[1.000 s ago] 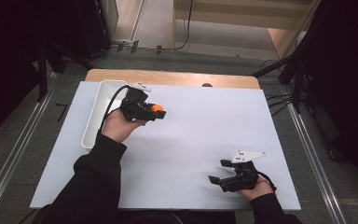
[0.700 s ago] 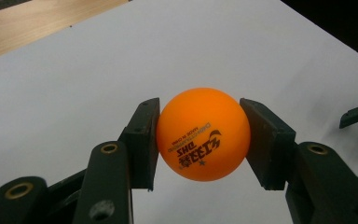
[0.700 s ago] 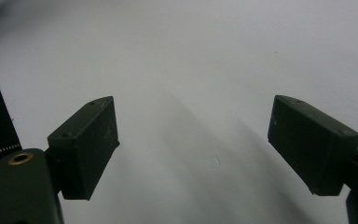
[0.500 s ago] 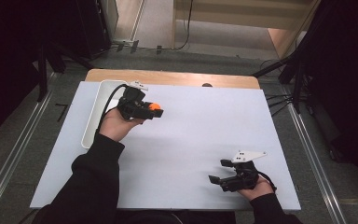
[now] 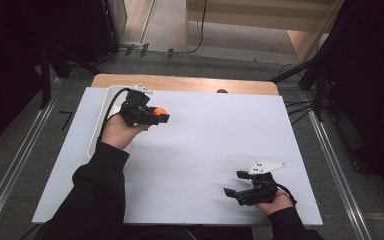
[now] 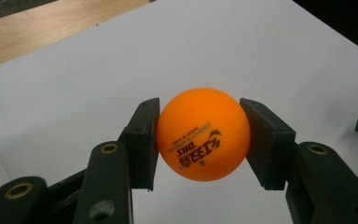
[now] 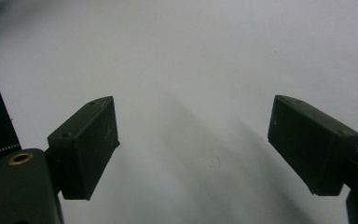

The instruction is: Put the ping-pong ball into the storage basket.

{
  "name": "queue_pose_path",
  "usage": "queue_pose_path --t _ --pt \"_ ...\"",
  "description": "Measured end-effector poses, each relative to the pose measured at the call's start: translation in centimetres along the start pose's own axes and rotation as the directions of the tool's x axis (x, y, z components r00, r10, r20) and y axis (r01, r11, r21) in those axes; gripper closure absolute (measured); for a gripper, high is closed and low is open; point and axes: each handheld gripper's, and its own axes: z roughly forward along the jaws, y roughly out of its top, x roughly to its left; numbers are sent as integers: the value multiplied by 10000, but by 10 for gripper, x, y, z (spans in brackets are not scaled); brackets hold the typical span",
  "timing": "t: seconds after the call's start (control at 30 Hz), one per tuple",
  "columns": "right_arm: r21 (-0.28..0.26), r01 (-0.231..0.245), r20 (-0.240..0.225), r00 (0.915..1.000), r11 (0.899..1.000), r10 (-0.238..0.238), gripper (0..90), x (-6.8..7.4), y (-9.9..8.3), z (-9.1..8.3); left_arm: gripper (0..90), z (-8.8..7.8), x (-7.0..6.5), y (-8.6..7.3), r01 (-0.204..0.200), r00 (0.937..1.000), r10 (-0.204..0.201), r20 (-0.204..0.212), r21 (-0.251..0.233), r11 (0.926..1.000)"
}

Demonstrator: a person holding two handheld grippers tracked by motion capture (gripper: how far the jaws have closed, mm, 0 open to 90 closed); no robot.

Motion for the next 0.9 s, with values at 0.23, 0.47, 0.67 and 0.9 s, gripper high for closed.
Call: queue_pose_path --t 0.23,0.47,0.67,0.9 --pt "-36 -36 -27 10000 10000 36 146 1 1 -1 507 -4 7 -1 207 9998 -208 -80 -42 9998" --pt "-55 -13 17 10000 10000 13 146 1 1 0 507 -7 15 -3 322 9991 -323 -273 -63 9995" --pt "-59 -5 16 10000 10000 5 146 1 1 0 507 -10 20 -4 468 9975 -468 -520 -24 9989" --pt "-57 45 11 10000 10000 -45 146 1 1 0 507 -15 28 -7 627 9945 -635 -838 -130 9980"
